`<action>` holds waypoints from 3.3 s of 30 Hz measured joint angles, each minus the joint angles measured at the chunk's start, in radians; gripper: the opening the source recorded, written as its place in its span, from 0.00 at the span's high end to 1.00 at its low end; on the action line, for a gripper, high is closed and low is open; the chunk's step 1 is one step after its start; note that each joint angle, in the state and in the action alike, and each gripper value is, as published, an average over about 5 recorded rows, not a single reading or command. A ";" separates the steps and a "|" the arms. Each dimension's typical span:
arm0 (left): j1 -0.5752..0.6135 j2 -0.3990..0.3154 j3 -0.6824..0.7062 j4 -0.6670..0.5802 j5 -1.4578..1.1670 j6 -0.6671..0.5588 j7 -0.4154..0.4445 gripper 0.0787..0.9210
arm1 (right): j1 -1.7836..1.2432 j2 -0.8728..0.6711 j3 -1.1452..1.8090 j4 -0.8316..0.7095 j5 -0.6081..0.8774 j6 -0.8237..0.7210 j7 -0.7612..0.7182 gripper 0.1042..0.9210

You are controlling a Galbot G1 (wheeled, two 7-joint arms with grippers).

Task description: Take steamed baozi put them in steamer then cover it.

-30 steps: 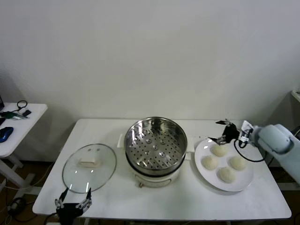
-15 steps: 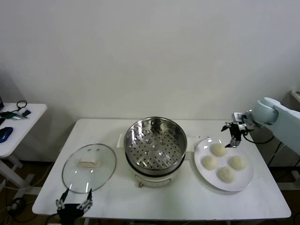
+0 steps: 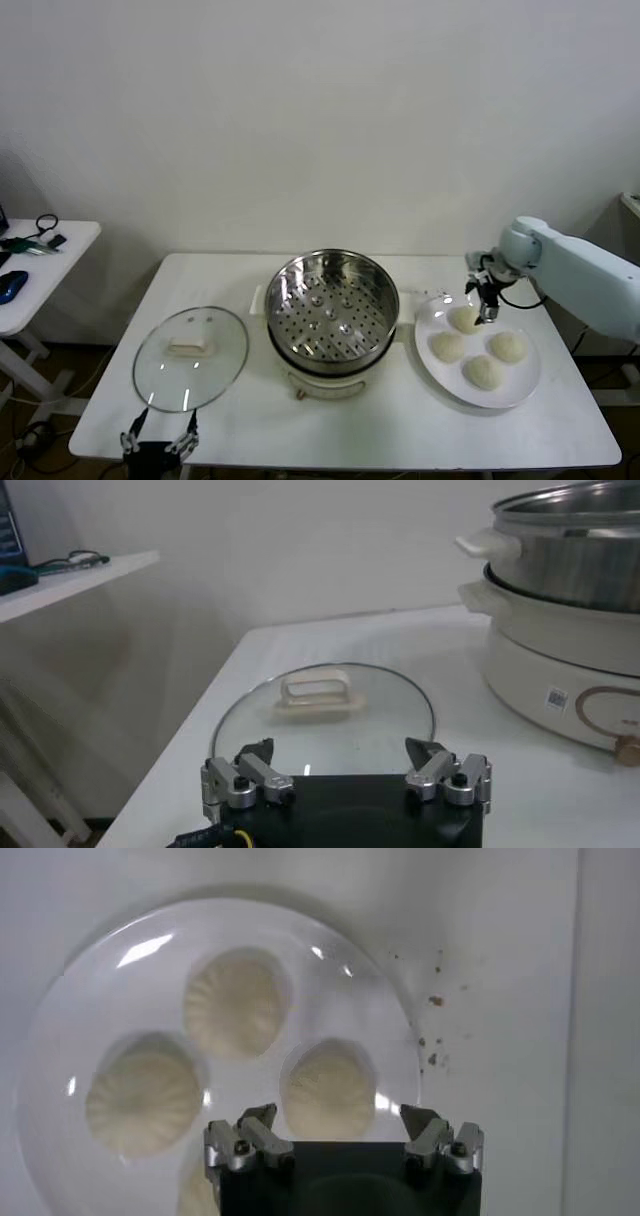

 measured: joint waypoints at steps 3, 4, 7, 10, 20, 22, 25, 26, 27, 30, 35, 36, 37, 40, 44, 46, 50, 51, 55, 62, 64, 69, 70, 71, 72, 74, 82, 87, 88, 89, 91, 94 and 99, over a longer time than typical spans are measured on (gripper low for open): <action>0.002 -0.005 0.004 -0.004 0.005 0.001 0.000 0.12 | -0.022 0.018 0.024 -0.030 -0.017 0.004 0.000 0.12; 0.003 -0.006 0.005 -0.005 0.006 0.001 0.000 0.12 | -0.029 0.023 0.031 -0.039 -0.022 0.005 0.000 0.12; 0.005 -0.010 0.008 -0.005 0.010 0.001 -0.001 0.12 | -0.046 0.037 0.051 -0.063 -0.038 0.009 0.003 0.12; 0.006 -0.013 0.009 -0.005 0.013 0.001 -0.002 0.12 | -0.060 0.047 0.071 -0.085 -0.052 0.013 0.010 0.14; 0.006 -0.014 0.008 -0.009 0.015 0.001 -0.004 0.12 | -0.084 0.052 0.111 -0.105 -0.066 0.018 0.015 0.30; 0.006 -0.014 0.007 -0.010 0.015 0.001 -0.004 0.12 | -0.080 0.048 0.111 -0.099 -0.059 0.019 0.016 0.31; 0.005 -0.014 0.007 -0.011 0.016 0.000 -0.005 0.12 | -0.057 0.034 0.096 -0.073 -0.036 0.025 0.015 0.31; 0.005 -0.014 0.007 -0.011 0.016 -0.001 -0.005 0.12 | -0.041 0.027 0.084 -0.059 -0.024 0.027 0.014 0.31; 0.005 -0.014 0.008 -0.011 0.017 -0.001 -0.005 0.12 | -0.021 0.020 0.067 -0.043 -0.009 0.031 0.012 0.31; 0.004 -0.013 0.014 -0.012 0.020 -0.001 -0.005 0.12 | 0.065 0.000 -0.004 0.018 0.046 0.050 0.007 0.31; 0.011 -0.010 0.027 -0.019 0.021 -0.001 -0.005 0.12 | 0.280 -0.006 -0.168 0.147 0.163 0.118 0.001 0.31; 0.012 -0.009 0.029 -0.020 0.021 0.000 -0.006 0.12 | 0.329 -0.002 -0.203 0.176 0.185 0.138 0.001 0.31; 0.014 -0.008 0.031 -0.020 0.021 0.000 -0.006 0.12 | 0.378 0.004 -0.237 0.205 0.205 0.158 0.001 0.31; 0.016 -0.006 0.036 -0.021 0.021 0.002 -0.006 0.12 | 0.515 0.033 -0.329 0.292 0.247 0.225 0.004 0.31; 0.015 -0.006 0.039 -0.022 0.022 0.005 -0.006 0.12 | 0.653 0.091 -0.424 0.395 0.266 0.320 0.021 0.31; 0.014 -0.006 0.040 -0.022 0.022 0.006 -0.006 0.12 | 0.696 0.127 -0.455 0.432 0.259 0.368 0.033 0.31; 0.012 -0.008 0.043 -0.022 0.025 0.008 -0.007 0.12 | 0.728 0.200 -0.490 0.469 0.215 0.450 0.061 0.31; 0.012 -0.009 0.043 -0.022 0.026 0.007 -0.008 0.12 | 0.726 0.216 -0.495 0.472 0.200 0.467 0.068 0.31; 0.013 -0.010 0.043 -0.019 0.027 0.005 -0.011 0.12 | 0.691 0.275 -0.504 0.465 0.131 0.522 0.097 0.31; 0.012 -0.010 0.041 -0.007 0.028 0.001 -0.020 0.12 | 0.579 0.347 -0.494 0.392 -0.009 0.599 0.151 0.30; 0.011 -0.010 0.042 -0.005 0.028 0.001 -0.021 0.12 | 0.546 0.363 -0.487 0.364 -0.041 0.615 0.164 0.30; 0.007 -0.010 0.047 0.003 0.031 0.000 -0.021 0.12 | 0.475 0.400 -0.467 0.287 -0.103 0.652 0.186 0.30; 0.006 -0.010 0.047 0.005 0.032 -0.001 -0.021 0.12 | 0.463 0.406 -0.464 0.273 -0.113 0.659 0.190 0.30; 0.005 -0.010 0.047 0.006 0.032 -0.001 -0.021 0.12 | 0.452 0.413 -0.461 0.258 -0.123 0.664 0.194 0.30; 0.004 -0.010 0.047 0.008 0.031 -0.001 -0.022 0.12 | 0.441 0.420 -0.458 0.243 -0.133 0.669 0.199 0.30; 0.003 -0.010 0.047 0.012 0.031 -0.002 -0.023 0.12 | 0.421 0.432 -0.451 0.216 -0.149 0.676 0.209 0.30; 0.002 -0.008 0.048 0.018 0.029 -0.004 -0.026 0.12 | 0.382 0.470 -0.439 0.142 -0.163 0.695 0.228 0.24; 0.005 -0.006 0.046 0.013 0.027 -0.003 -0.026 0.12 | 0.403 0.472 -0.461 0.142 -0.100 0.699 0.219 0.13; 0.006 -0.006 0.046 0.011 0.027 -0.003 -0.026 0.12 | 0.415 0.470 -0.468 0.145 -0.080 0.701 0.215 0.13; 0.007 -0.006 0.046 0.010 0.027 -0.003 -0.026 0.12 | 0.430 0.468 -0.476 0.149 -0.059 0.702 0.210 0.12; 0.008 -0.006 0.048 0.007 0.028 -0.002 -0.026 0.12 | 0.466 0.461 -0.495 0.160 -0.011 0.704 0.200 0.12; 0.008 -0.007 0.053 0.003 0.031 0.000 -0.027 0.12 | 0.532 0.442 -0.533 0.181 0.079 0.693 0.180 0.12; 0.006 -0.008 0.061 -0.005 0.035 0.004 -0.026 0.12 | 0.653 0.371 -0.616 0.229 0.266 0.613 0.124 0.12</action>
